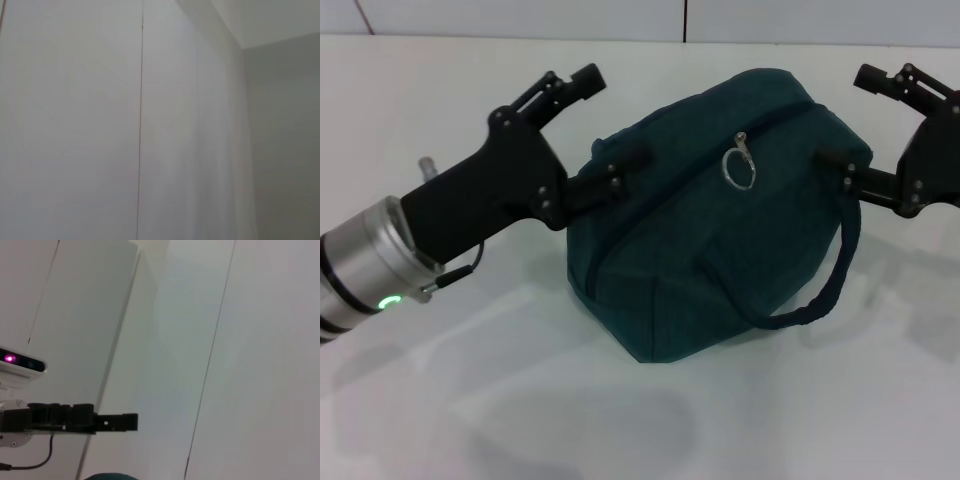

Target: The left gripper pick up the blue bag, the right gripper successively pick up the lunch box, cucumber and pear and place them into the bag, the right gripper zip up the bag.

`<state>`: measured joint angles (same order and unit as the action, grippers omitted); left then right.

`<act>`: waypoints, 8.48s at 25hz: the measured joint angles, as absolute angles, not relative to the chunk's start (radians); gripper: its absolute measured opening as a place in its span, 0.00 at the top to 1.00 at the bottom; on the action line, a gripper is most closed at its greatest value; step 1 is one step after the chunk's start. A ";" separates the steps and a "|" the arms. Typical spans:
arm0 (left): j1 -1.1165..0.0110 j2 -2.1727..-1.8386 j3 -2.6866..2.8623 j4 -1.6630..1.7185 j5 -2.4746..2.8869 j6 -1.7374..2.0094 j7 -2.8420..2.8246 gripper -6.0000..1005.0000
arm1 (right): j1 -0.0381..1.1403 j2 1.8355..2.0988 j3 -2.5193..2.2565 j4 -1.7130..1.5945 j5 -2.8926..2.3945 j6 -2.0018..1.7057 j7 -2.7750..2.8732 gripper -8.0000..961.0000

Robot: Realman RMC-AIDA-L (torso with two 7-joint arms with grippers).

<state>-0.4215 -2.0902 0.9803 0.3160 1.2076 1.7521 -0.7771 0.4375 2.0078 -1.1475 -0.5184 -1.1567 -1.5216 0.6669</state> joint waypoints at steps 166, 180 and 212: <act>-0.489 -2.082 0.971 0.658 1.578 1.635 -1.328 0.87 | 0.509 1.998 -1.279 -1.012 -1.583 -1.565 1.284 0.62; -0.490 -2.083 0.971 0.658 1.567 1.629 -1.313 0.88 | 0.464 2.012 -1.159 -1.110 -1.605 -1.591 1.301 0.80; -0.499 -2.084 0.971 0.619 1.554 1.560 -1.188 0.88 | 0.440 2.020 -1.327 -1.006 -1.571 -1.407 1.110 0.39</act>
